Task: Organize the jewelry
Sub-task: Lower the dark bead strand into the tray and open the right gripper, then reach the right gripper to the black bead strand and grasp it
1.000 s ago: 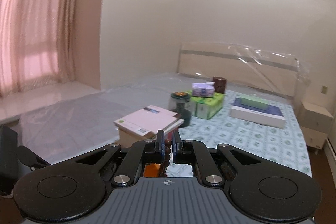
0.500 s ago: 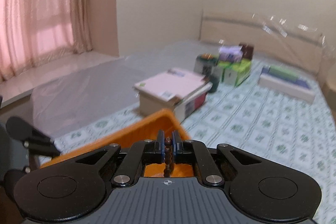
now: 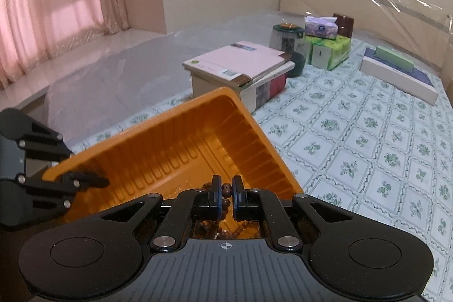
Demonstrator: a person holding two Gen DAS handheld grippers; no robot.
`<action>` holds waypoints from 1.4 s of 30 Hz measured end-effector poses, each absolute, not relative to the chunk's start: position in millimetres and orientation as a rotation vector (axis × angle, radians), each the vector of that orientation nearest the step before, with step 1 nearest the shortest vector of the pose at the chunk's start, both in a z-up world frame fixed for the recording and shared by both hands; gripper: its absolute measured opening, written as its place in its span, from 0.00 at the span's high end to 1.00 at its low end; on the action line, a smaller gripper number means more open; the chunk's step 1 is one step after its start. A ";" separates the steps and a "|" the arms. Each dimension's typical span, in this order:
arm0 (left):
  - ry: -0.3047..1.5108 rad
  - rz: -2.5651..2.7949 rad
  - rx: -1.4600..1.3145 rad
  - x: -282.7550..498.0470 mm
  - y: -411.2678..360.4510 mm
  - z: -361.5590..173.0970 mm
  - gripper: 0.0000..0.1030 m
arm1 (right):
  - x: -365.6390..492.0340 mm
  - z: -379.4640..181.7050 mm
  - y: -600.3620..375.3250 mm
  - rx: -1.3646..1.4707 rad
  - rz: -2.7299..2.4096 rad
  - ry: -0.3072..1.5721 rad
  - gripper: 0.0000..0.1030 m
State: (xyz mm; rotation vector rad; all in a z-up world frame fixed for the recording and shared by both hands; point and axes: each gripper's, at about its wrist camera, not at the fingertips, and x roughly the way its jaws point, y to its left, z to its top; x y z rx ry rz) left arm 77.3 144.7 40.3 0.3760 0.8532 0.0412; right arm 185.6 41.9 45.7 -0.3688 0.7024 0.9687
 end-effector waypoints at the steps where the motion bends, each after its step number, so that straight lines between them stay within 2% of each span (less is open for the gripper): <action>1: 0.853 0.041 0.376 77.2 144.6 40.3 0.93 | 186.1 44.8 42.4 -0.373 0.973 0.706 0.93; 13: 0.854 0.041 0.373 77.2 144.8 40.0 0.93 | 192.4 40.2 37.2 -0.303 0.988 0.751 0.93; 20: 0.854 0.041 0.373 77.4 145.1 40.0 0.93 | 190.0 51.7 -8.3 -0.172 0.901 0.660 0.91; 22: 0.853 0.040 0.372 77.4 145.1 40.0 0.93 | 190.3 49.2 -27.6 -0.147 0.840 0.641 0.84; 24: 0.853 0.039 0.373 77.4 144.9 39.7 0.93 | 189.2 43.1 -48.5 -0.142 0.788 0.630 0.52; 25: 0.852 0.039 0.373 77.3 144.8 39.8 0.93 | 188.1 39.2 -61.8 -0.133 0.751 0.626 0.47; 34: 0.851 0.042 0.367 76.8 144.7 41.0 0.93 | 183.2 -0.2 -155.3 -0.056 0.523 0.750 0.46; 42: 0.853 0.043 0.369 76.6 145.2 41.5 0.93 | 179.8 -30.3 -172.7 -0.083 0.464 0.810 0.46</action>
